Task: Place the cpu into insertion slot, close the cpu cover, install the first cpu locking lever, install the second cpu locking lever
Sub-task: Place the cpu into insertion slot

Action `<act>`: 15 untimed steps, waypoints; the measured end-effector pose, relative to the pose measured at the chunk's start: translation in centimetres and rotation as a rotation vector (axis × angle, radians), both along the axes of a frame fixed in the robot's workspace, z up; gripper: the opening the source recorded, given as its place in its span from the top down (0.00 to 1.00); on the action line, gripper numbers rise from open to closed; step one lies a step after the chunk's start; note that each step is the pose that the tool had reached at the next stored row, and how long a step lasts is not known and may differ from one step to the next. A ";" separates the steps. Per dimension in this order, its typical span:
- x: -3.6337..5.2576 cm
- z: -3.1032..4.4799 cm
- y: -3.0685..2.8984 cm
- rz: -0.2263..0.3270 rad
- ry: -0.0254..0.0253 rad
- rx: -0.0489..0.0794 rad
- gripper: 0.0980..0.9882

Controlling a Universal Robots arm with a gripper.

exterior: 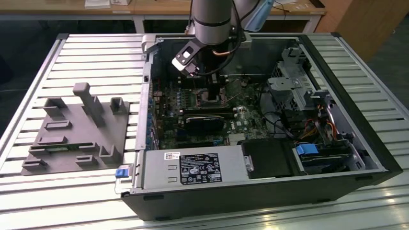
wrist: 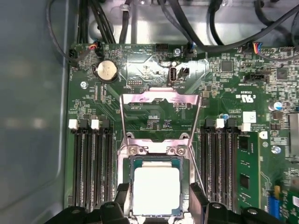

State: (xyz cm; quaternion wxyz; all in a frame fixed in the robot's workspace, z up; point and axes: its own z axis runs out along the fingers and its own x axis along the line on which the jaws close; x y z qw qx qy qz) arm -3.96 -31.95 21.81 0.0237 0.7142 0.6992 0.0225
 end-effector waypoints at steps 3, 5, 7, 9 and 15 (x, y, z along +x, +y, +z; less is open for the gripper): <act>0.00 0.63 0.01 0.000 0.0000 0.000 0.42; 0.00 1.01 0.01 0.000 0.0001 0.000 0.42; 0.00 1.34 0.02 0.000 0.0000 0.000 0.42; 0.00 1.69 0.02 0.000 0.0000 0.000 0.42; 0.00 2.70 0.02 0.000 0.0000 -0.001 0.42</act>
